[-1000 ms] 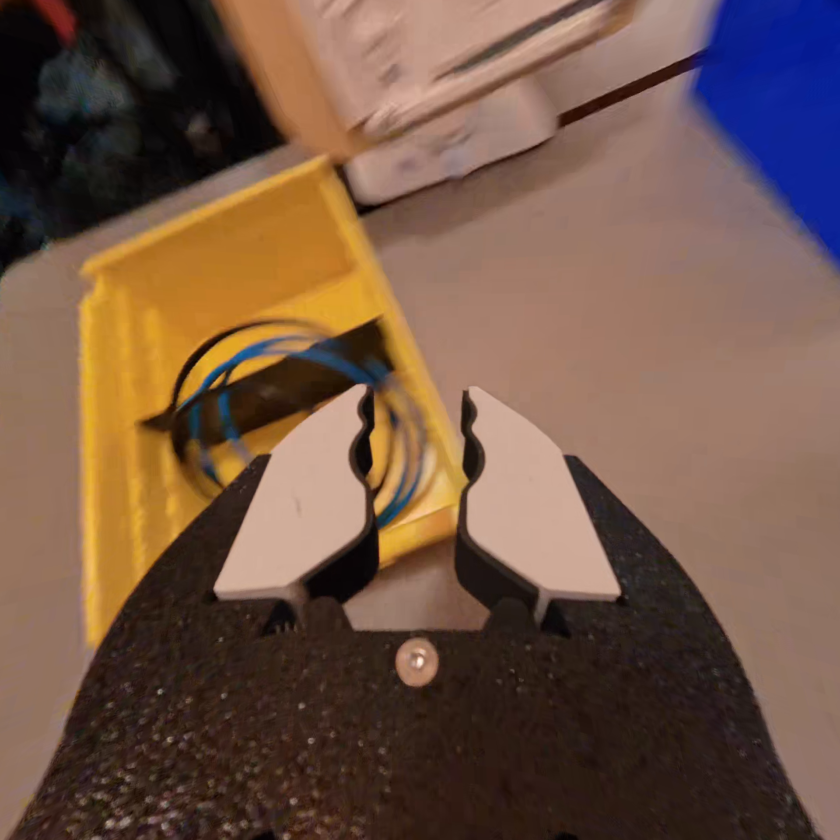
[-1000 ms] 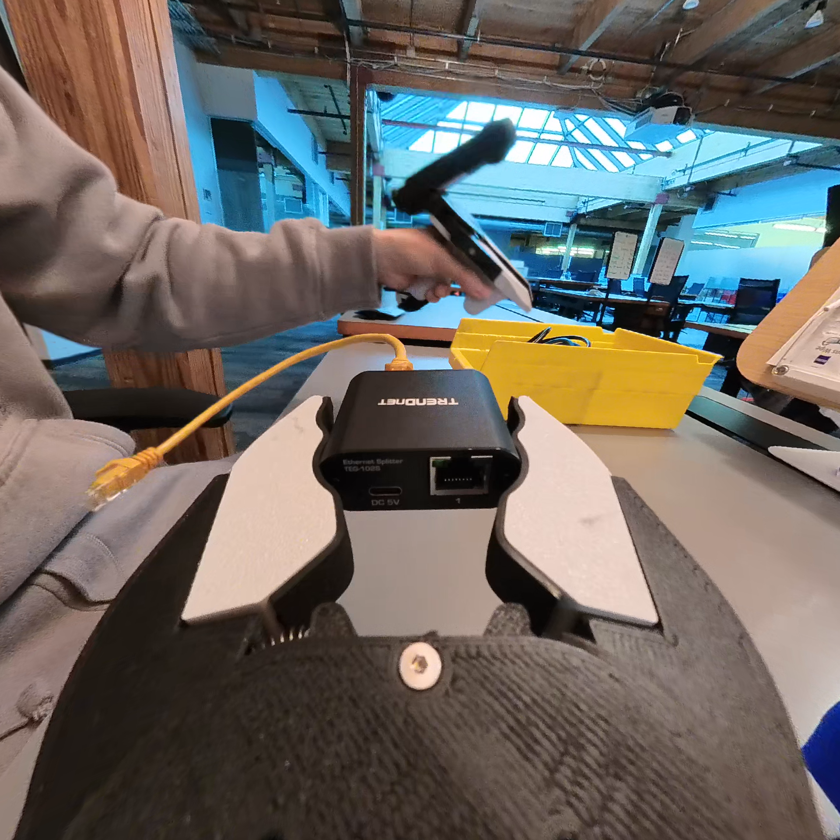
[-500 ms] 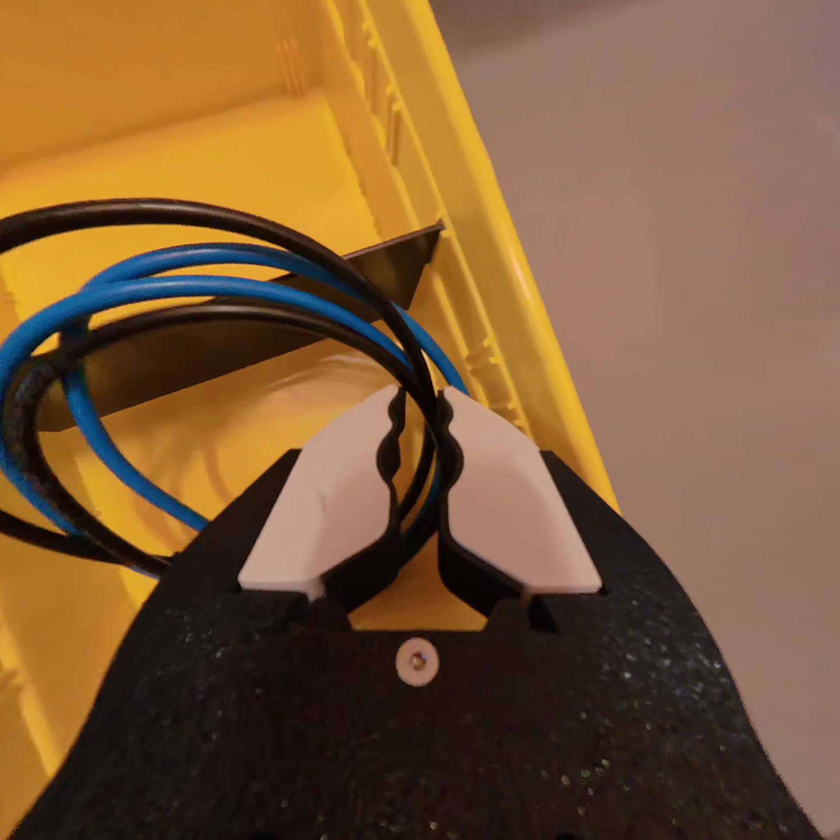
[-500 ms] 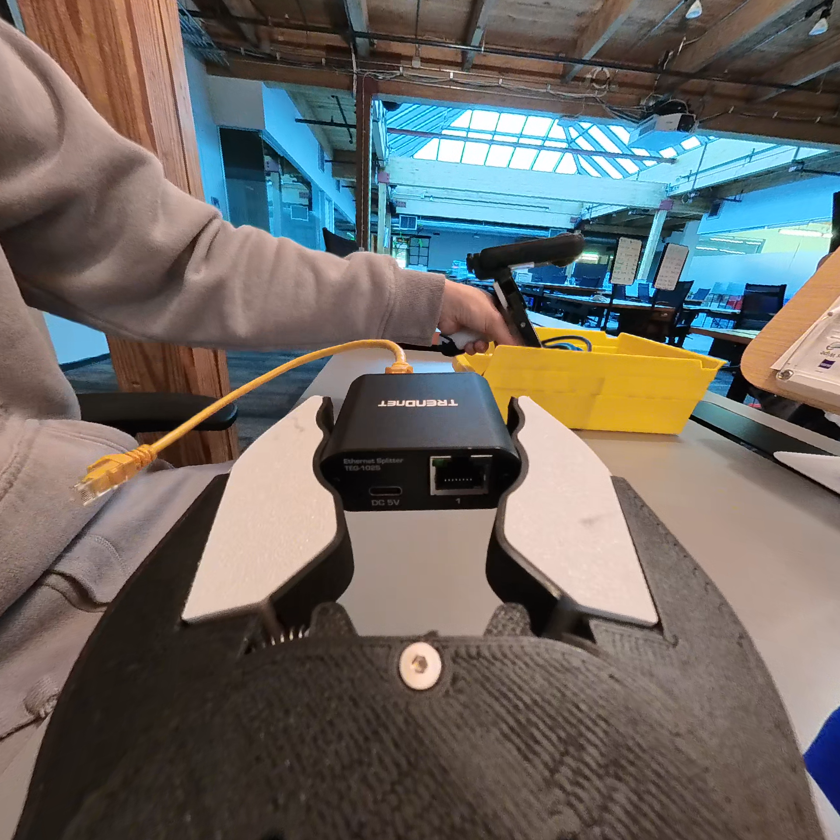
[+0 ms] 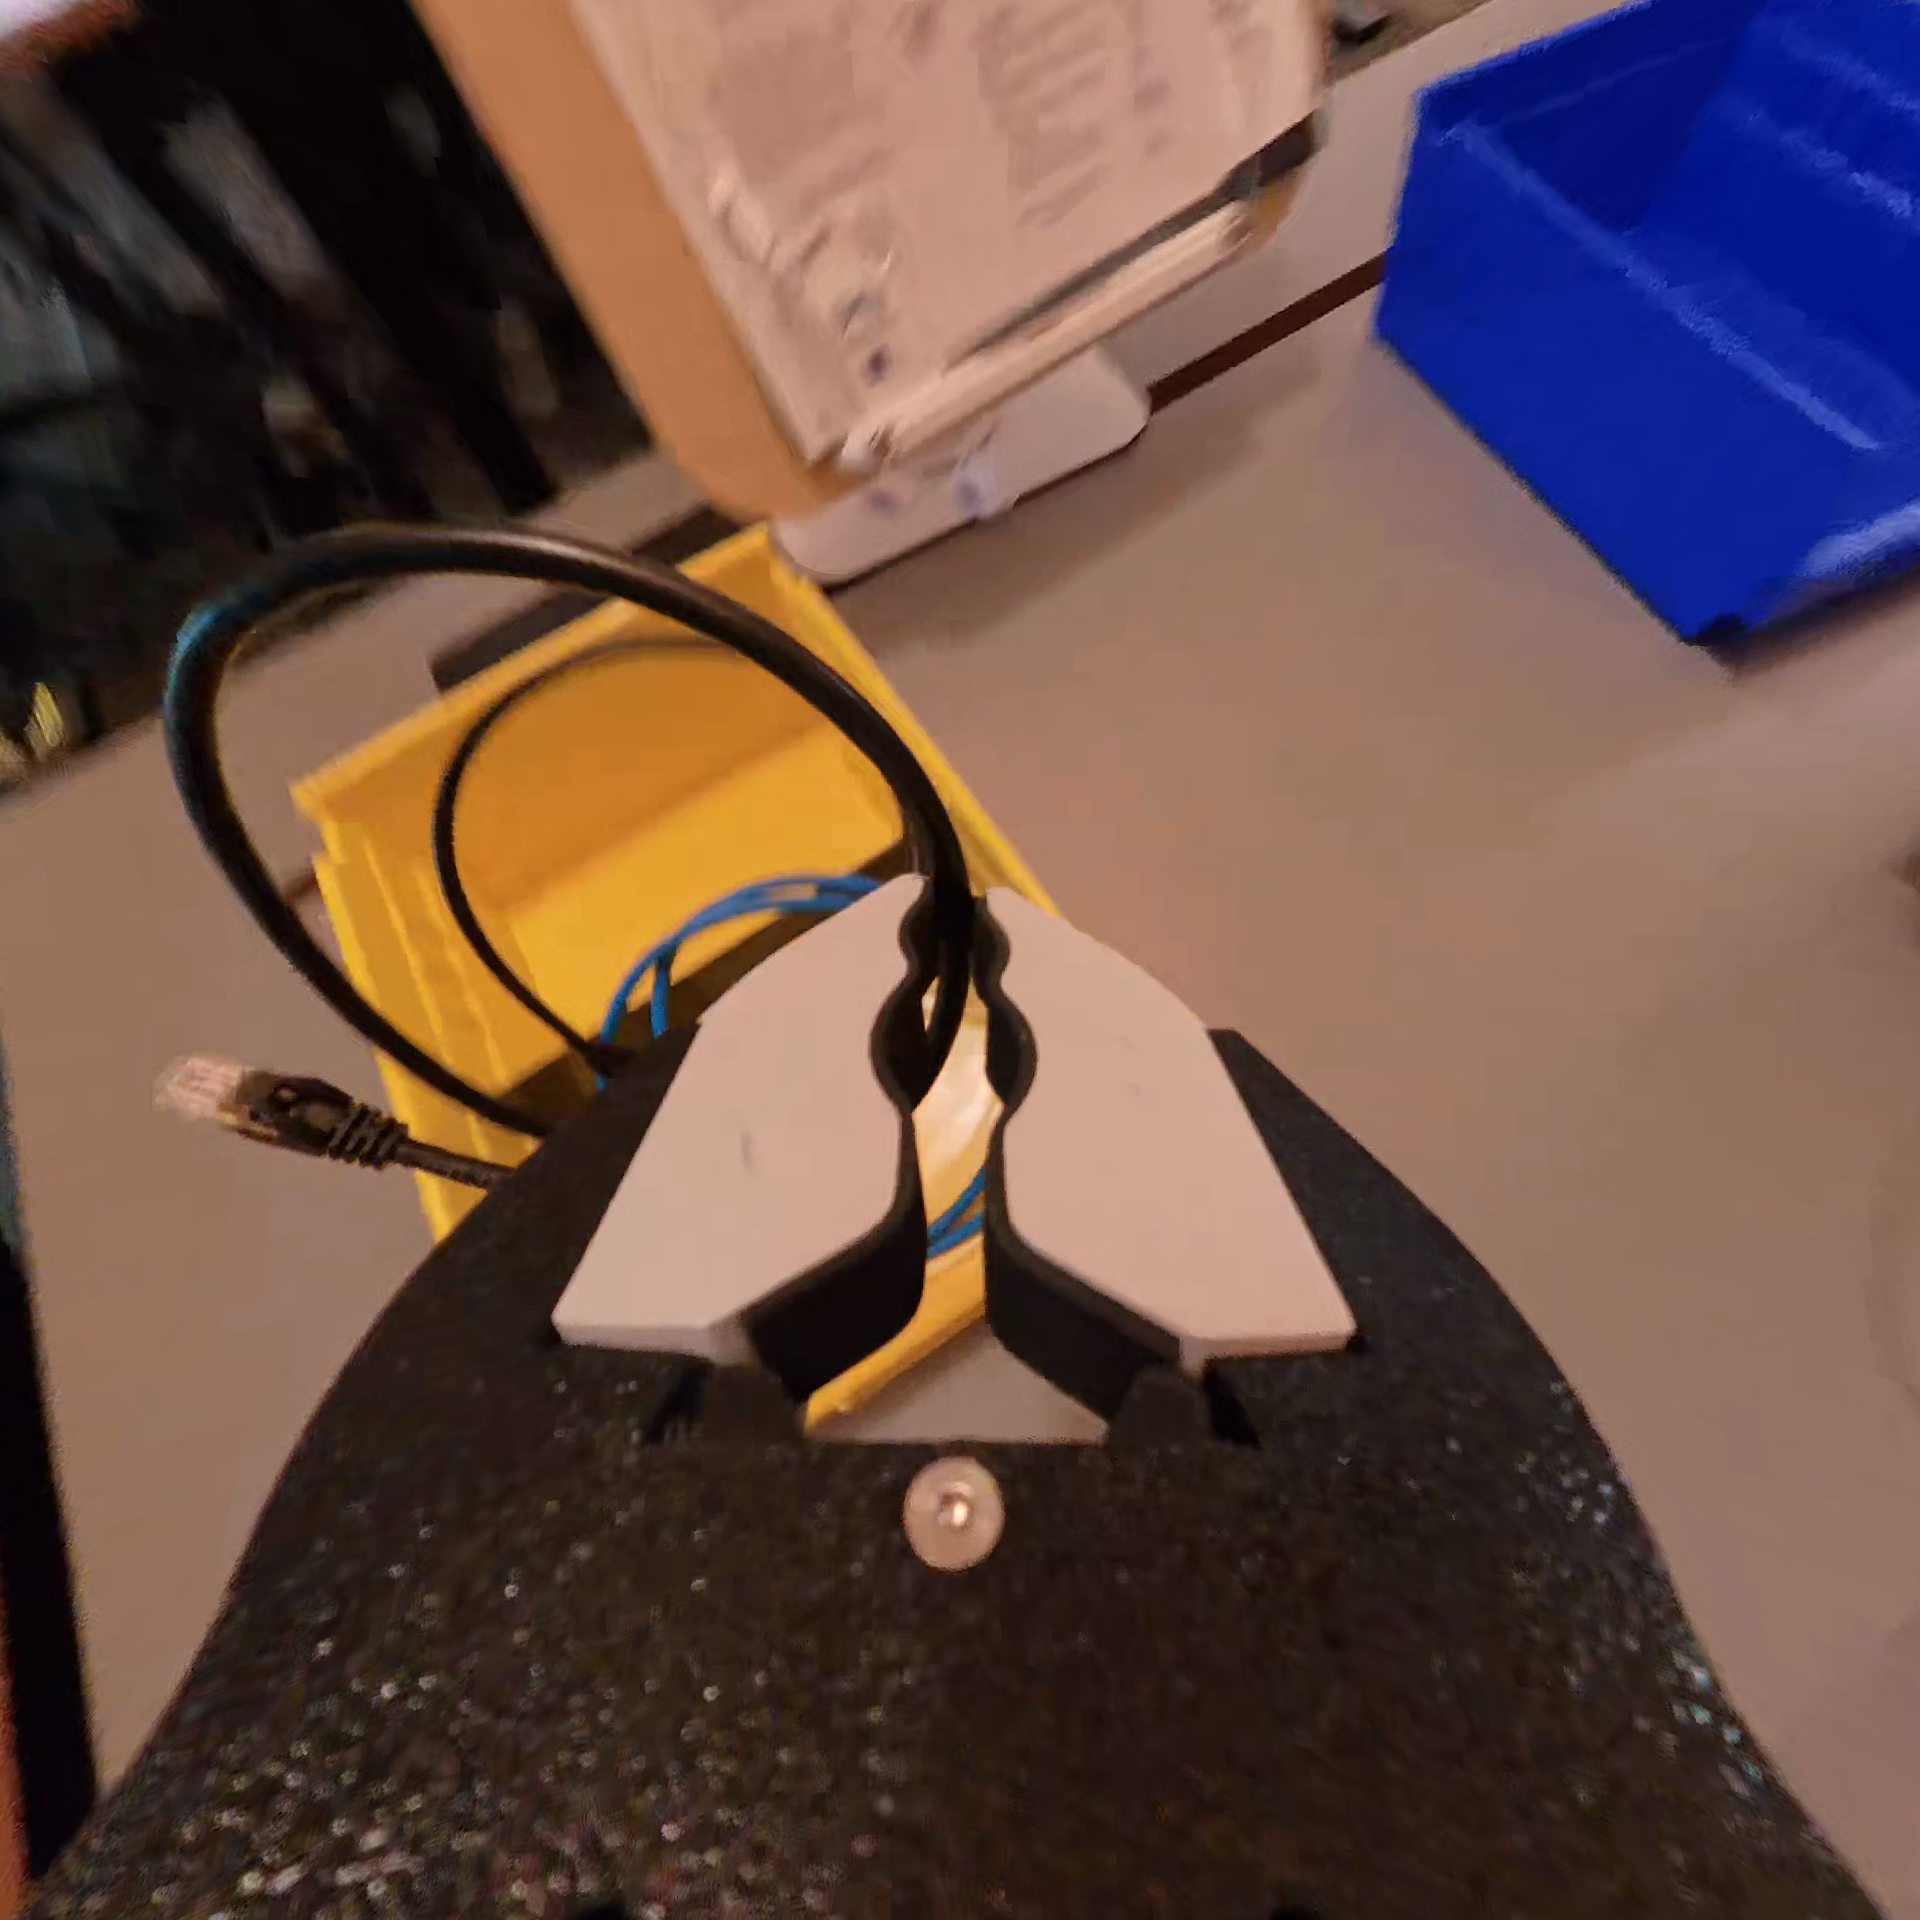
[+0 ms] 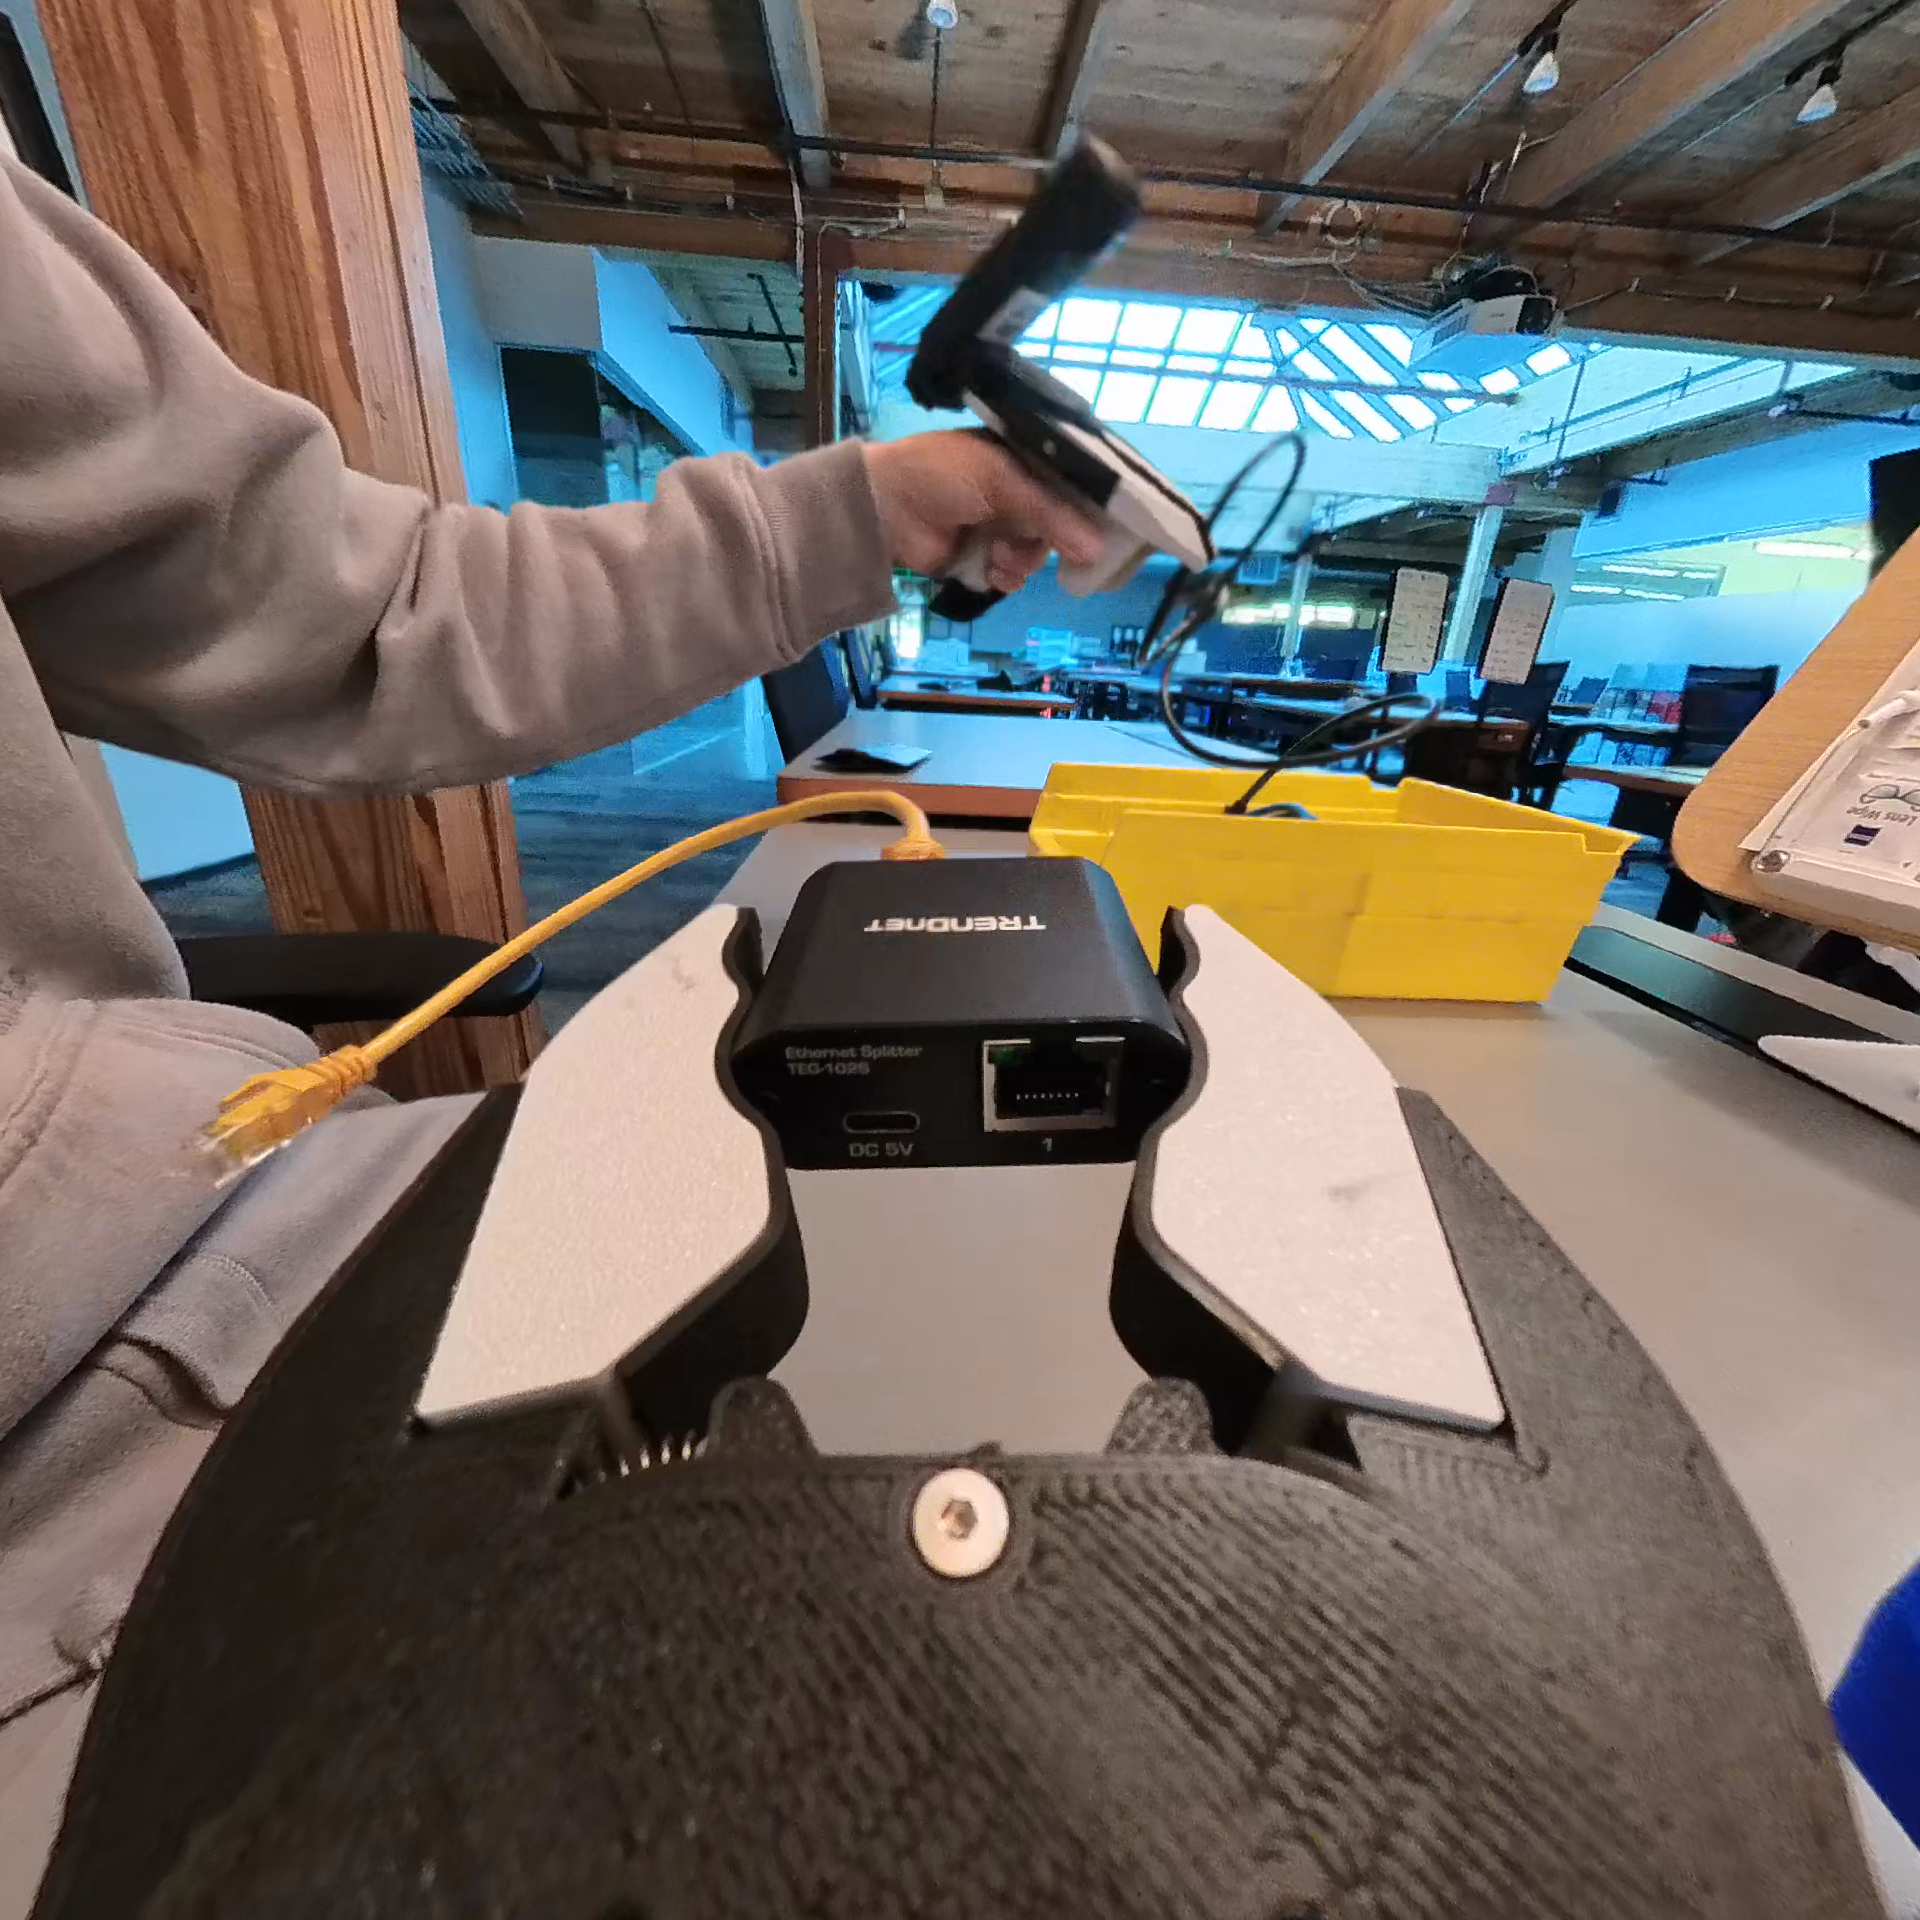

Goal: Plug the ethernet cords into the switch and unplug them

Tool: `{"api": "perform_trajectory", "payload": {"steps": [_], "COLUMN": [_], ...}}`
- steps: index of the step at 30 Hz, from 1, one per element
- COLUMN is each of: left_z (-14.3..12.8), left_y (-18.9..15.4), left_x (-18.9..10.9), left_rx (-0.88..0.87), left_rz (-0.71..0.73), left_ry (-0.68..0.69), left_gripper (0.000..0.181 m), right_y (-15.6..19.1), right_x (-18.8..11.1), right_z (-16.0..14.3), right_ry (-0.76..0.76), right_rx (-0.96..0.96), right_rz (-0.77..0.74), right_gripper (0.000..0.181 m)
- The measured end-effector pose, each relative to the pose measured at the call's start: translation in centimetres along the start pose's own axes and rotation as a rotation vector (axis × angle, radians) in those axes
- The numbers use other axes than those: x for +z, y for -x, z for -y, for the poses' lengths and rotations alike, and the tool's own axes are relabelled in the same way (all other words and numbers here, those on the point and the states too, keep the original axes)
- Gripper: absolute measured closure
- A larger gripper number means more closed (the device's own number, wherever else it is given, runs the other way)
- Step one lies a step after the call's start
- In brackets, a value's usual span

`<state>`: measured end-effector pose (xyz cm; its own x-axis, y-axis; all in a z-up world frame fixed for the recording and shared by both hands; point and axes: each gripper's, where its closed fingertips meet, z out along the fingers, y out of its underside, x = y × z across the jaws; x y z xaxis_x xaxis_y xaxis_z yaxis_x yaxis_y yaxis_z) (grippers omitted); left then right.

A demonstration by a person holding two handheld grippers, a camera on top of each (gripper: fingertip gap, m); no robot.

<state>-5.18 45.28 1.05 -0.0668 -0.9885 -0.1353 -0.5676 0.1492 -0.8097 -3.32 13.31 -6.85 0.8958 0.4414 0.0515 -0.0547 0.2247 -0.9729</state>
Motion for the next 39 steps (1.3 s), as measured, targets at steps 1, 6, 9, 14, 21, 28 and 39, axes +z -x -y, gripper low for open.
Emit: {"api": "perform_trajectory", "payload": {"steps": [1, 6, 9, 14, 21, 28, 39], "left_z": [1.5, 4.3, 1.3, -5.8, -15.8, -17.7, -12.6], "left_y": [-1.2, -10.0, -14.8, -20.2, -18.8, -18.8, -18.3], "left_x": [-1.1, -4.2, -3.7, -1.3, 2.9, 4.3, 6.9], "left_rx": [0.089, 0.598, 0.868, 1.134, 1.237, 1.367, 1.350], "left_rz": [-0.019, -0.182, -0.278, -0.383, -0.411, -0.363, -0.127], "left_ry": [-0.046, -0.130, -0.082, 0.029, 0.298, 0.334, 0.188], "left_gripper": [0.176, 0.176, 0.176, 0.176, 0.176, 0.176, 0.174], "right_y": [-0.1, -0.8, -1.3, -1.5, -1.5, -1.6, -1.4], "right_x": [-0.2, -1.8, -3.5, -5.6, -6.0, -4.9, -5.2], "right_z": [0.2, 1.3, 3.3, 4.1, 2.7, 1.4, 1.7], "right_ry": [-0.019, -0.081, -0.178, -0.210, -0.114, -0.033, -0.053], "right_rx": [0.001, -0.013, -0.014, -0.016, -0.024, -0.049, -0.046], "right_rz": [-0.005, -0.053, -0.086, -0.088, -0.085, -0.100, -0.082], "right_gripper": [0.108, 0.108, 0.108, 0.108, 0.108, 0.108, 0.108]}}
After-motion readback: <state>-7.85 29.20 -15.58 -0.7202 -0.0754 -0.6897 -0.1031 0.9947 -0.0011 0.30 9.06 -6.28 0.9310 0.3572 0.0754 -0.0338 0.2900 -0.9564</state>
